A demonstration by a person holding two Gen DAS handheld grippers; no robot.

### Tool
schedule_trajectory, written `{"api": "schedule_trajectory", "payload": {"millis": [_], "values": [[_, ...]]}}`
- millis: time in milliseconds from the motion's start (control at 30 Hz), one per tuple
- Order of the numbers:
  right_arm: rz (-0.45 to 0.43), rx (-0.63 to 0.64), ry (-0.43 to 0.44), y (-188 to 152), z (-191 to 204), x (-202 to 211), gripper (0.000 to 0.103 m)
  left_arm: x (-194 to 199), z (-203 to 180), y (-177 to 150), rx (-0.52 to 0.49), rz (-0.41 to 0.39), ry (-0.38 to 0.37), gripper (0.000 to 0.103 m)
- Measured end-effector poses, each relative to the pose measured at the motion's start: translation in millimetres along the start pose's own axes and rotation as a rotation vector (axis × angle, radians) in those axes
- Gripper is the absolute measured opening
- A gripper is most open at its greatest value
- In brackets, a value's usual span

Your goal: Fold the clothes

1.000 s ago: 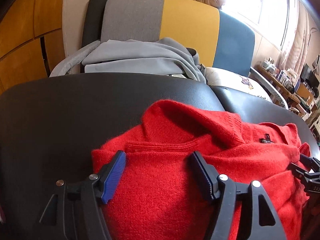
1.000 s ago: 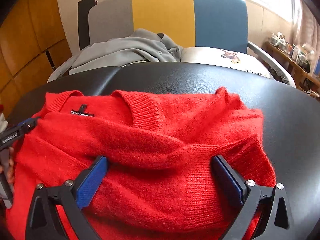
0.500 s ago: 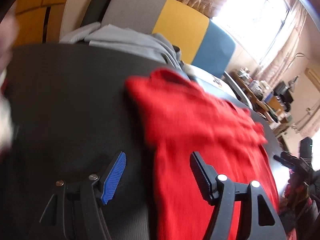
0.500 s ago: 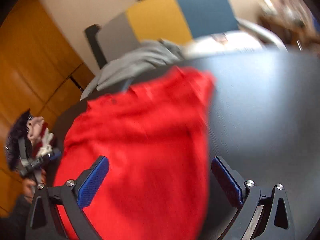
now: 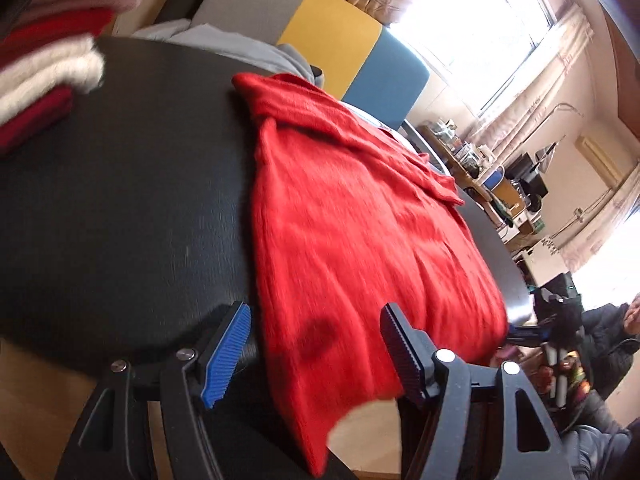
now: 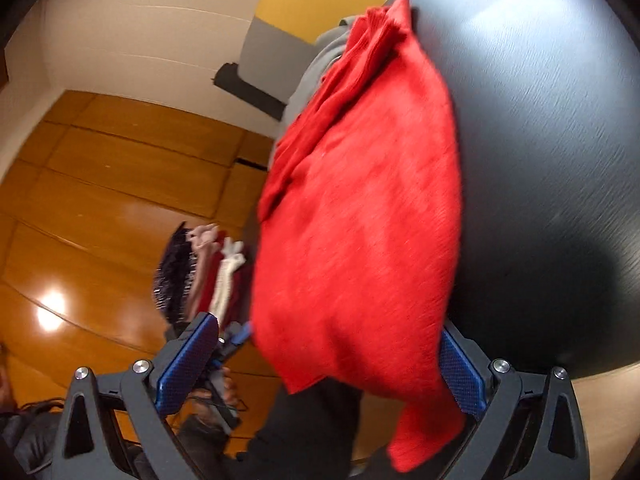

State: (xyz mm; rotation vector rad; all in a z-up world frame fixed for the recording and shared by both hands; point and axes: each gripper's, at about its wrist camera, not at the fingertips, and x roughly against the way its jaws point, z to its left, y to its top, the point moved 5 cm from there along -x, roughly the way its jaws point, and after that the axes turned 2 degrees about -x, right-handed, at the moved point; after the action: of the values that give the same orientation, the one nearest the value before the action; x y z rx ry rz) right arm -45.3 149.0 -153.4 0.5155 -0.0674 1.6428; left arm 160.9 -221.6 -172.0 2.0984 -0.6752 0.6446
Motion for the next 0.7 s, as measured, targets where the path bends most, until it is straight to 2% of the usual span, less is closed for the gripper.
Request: {"api": "schedule_trajectory", "payload": {"millis": [167,300,433,467,533,567,633,700], "values": [[-0.045,0.061,0.039,-8.4,0.3,-2.1,0.103,1.2,-0.7,-23.7,0.021,0.021,-0.008,0.069],[-0.087,0.139,0.025,-19.4,5.7,0.6,0.103,-8.0,-3.8,-38.3,-0.011,0.077,0.017,0.068],[-0.05,0.134,0.001,-22.8,6.2,-1.8,0.102,-18.1,-5.4,-38.6,-0.016,0.096,0.006,0.068],[-0.042,0.127,-0.028,-21.8,5.8,-2.6,0.097,-20.7,-5.3,-39.4,-0.014,0.103,0.007,0.068],[-0.033,0.131,-0.099,-21.0,5.7,-2.2,0.079,-27.6,-5.3,-40.4,-0.007,0.129,0.009,0.068],[-0.03,0.135,-0.123,-21.0,3.7,2.4,0.053,-30.7,-4.7,-41.9,-0.004,0.143,0.003,0.068],[-0.016,0.118,-0.162,-21.0,-5.2,2.4,0.027,-36.8,-3.2,-45.1,0.003,0.173,-0.01,0.065],[-0.024,0.102,-0.166,-20.9,-15.0,4.2,0.022,-47.4,-2.2,-48.9,0.007,0.222,-0.008,0.043]]}}
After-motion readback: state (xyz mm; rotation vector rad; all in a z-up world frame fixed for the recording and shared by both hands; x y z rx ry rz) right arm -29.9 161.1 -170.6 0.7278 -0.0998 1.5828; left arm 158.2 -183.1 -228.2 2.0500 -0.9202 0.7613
